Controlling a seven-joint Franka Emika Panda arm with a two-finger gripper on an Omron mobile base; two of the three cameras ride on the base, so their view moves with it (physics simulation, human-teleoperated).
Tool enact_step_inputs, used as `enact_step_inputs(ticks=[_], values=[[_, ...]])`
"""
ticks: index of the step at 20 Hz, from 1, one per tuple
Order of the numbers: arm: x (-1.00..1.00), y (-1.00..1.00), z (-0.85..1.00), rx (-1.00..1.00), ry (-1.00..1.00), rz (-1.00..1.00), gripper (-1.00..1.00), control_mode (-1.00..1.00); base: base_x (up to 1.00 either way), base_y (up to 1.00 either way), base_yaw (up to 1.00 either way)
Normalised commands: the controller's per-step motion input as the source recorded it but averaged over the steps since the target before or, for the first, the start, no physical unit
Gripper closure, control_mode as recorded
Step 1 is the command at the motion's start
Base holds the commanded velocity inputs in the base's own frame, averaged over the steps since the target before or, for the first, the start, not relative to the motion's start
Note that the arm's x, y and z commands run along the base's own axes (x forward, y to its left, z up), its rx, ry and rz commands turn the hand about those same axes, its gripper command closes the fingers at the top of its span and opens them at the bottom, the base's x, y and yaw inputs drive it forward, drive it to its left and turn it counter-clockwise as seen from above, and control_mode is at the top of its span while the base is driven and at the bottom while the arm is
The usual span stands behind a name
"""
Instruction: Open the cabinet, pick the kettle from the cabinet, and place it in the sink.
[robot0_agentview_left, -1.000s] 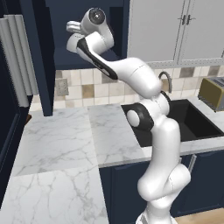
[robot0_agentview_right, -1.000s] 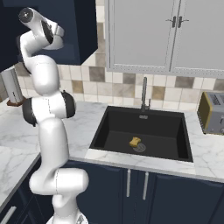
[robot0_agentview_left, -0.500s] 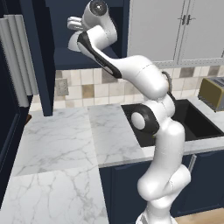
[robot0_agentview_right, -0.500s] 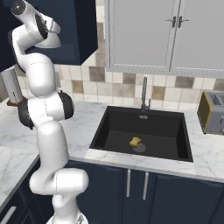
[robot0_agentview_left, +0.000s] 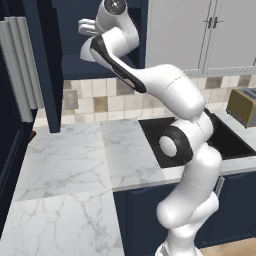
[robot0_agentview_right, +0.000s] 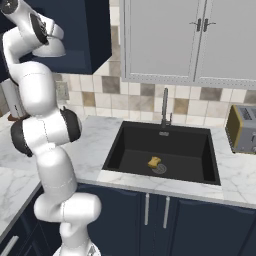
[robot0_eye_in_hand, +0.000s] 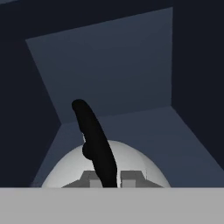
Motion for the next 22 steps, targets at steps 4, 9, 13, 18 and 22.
enact_step_inputs(ticks=[4,9,13,18,22], values=[[-0.47,-0.2,0.0,0.0,0.0,0.0,1.0,-1.0,0.0,0.0,0.0],[-0.47,-0.26,0.04,0.0,-0.01,0.0,1.0,-1.0,0.0,0.0,0.0],[-0.45,-0.22,0.03,0.02,0.0,0.0,1.0,-1.0,0.0,0.0,0.0],[-0.52,-0.26,0.03,0.04,0.0,0.02,1.0,-1.0,0.0,0.0,0.0],[-0.56,-0.23,0.04,0.04,0.0,0.03,1.0,-1.0,0.0,0.0,0.0]])
